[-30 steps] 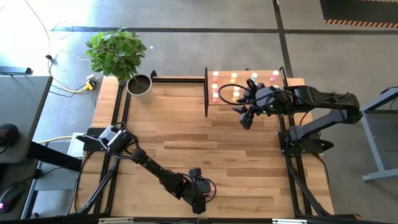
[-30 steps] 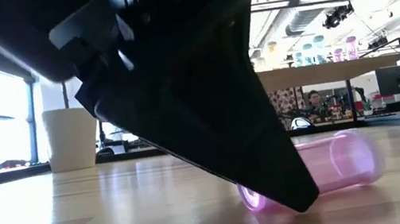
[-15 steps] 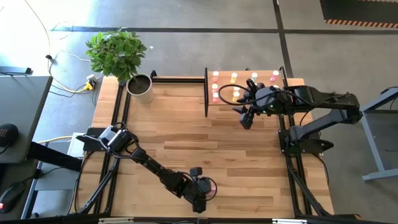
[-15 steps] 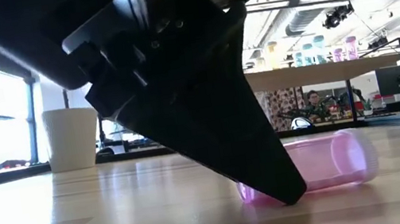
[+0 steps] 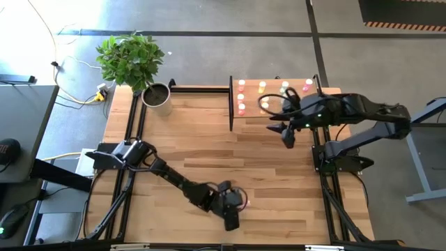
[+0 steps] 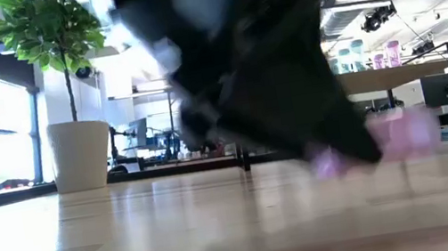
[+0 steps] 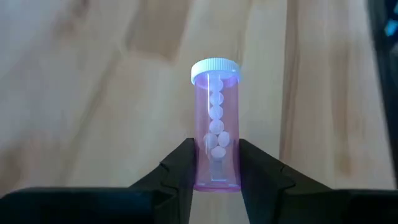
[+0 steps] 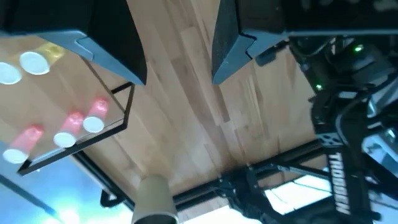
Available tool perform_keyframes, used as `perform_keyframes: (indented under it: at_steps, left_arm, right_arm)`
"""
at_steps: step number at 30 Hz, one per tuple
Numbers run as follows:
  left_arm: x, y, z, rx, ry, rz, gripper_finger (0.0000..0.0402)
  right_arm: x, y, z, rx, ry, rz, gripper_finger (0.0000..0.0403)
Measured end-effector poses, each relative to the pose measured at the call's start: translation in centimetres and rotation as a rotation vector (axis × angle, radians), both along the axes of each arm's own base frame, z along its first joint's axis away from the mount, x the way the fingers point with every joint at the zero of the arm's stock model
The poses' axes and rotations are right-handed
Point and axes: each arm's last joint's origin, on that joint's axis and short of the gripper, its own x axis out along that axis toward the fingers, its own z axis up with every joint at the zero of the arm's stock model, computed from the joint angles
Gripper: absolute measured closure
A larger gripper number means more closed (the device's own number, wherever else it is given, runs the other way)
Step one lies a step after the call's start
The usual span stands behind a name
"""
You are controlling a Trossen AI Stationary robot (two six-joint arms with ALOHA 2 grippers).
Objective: Pick and place medicine bottles onto shelf by color
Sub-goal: Put the purple pill bottle on the shelf aligned with the other purple pill bottles
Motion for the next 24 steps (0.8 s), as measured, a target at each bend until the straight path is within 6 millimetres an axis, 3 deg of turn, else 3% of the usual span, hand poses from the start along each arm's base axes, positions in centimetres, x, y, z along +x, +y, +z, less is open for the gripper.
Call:
perform_keyframes:
  at_steps: [11, 16, 24]
  left_arm:
    - [3.1, 5.3, 3.2, -0.098, -0.210, -0.053, 0.0302]
    - [4.1, 8.0, 5.5, -0.111, -0.352, -0.131, 0.0301]
    - [4.9, 13.2, 9.6, -0.157, -0.604, -0.246, 0.0300]
  right_arm:
    - [-4.0, -0.2, 1.9, 0.009, -0.119, 0.026, 0.0231]
    - [-5.0, -0.2, 2.3, -0.029, -0.144, 0.070, 0.0231]
    - [-6.0, -0.6, 3.3, -0.026, -0.248, -0.044, 0.0220]
